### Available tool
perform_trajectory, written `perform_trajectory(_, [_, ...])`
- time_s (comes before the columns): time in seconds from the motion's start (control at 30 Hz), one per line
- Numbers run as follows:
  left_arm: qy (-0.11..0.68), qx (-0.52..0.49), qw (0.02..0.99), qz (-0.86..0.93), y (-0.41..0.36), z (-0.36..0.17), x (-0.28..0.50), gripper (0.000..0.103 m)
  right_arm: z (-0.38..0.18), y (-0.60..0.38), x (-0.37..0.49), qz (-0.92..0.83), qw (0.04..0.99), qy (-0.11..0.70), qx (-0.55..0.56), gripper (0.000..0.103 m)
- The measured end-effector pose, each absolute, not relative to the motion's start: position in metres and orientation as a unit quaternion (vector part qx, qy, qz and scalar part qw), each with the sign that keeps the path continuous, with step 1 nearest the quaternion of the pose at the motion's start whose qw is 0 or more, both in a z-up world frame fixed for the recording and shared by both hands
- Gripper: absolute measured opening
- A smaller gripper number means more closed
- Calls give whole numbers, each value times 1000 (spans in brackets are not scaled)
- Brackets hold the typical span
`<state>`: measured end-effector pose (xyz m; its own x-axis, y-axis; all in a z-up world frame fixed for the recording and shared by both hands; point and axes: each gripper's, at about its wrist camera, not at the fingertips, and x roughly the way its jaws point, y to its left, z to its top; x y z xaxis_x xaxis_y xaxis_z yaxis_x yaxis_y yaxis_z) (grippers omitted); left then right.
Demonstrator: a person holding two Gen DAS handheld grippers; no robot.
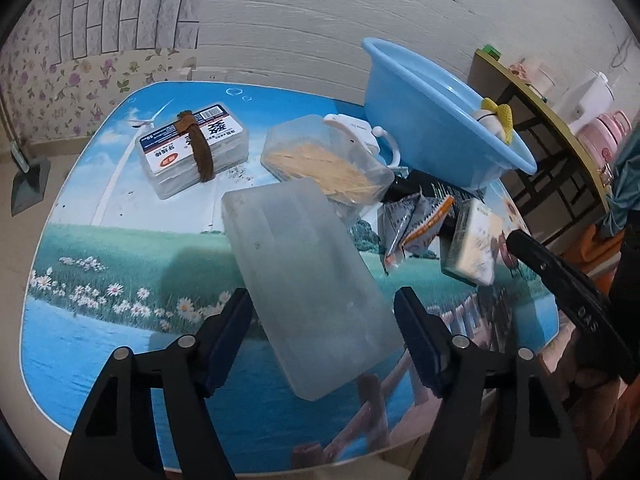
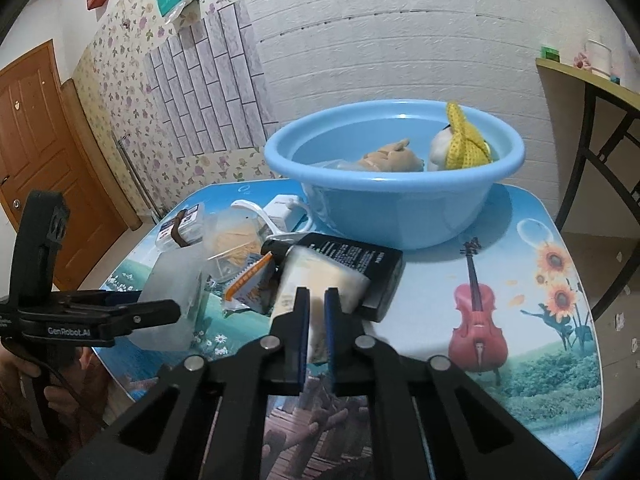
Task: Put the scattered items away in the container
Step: 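Grasp the clear plastic box with the left tool while the right grasps the white 'Face' tissue pack, then lift and carry the clear box and tissue pack with both tools over the basin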
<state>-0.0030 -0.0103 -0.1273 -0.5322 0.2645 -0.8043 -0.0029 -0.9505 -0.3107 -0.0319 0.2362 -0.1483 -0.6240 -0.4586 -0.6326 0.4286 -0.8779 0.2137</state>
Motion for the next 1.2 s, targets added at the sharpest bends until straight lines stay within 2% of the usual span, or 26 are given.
perform_trajectory(0.27, [-93,-467,65,877,-9,-121,8,71,-151,238,-34,-901,230,-24,367,11])
perform_trajectory(0.4, [-88,-468,63,877,-9,-121,8,71,-152,231,-32,-901,229,-10,368,22])
perform_trajectory(0.7, [-79,-474,55,875,-3,-131,1,73,-159,227,-34,-894,228,-8,384,40])
perform_trajectory(0.77, [-71,-472,50,877,-1,-132,-2,74,-162,225,-35,-891,231,-9,392,42])
perform_trajectory(0.97, [-36,-465,39,884,7,-135,-4,75,-169,221,-39,-881,236,-19,410,42])
perform_trajectory(1.13, [-35,-463,41,885,2,-134,-2,72,-174,225,-43,-874,239,-44,421,42])
perform_trajectory(1.17, [-36,-462,39,886,0,-134,-1,71,-174,226,-43,-873,243,-48,420,39])
perform_trajectory(1.2, [-36,-461,37,886,-1,-133,0,70,-174,225,-42,-873,244,-48,419,25])
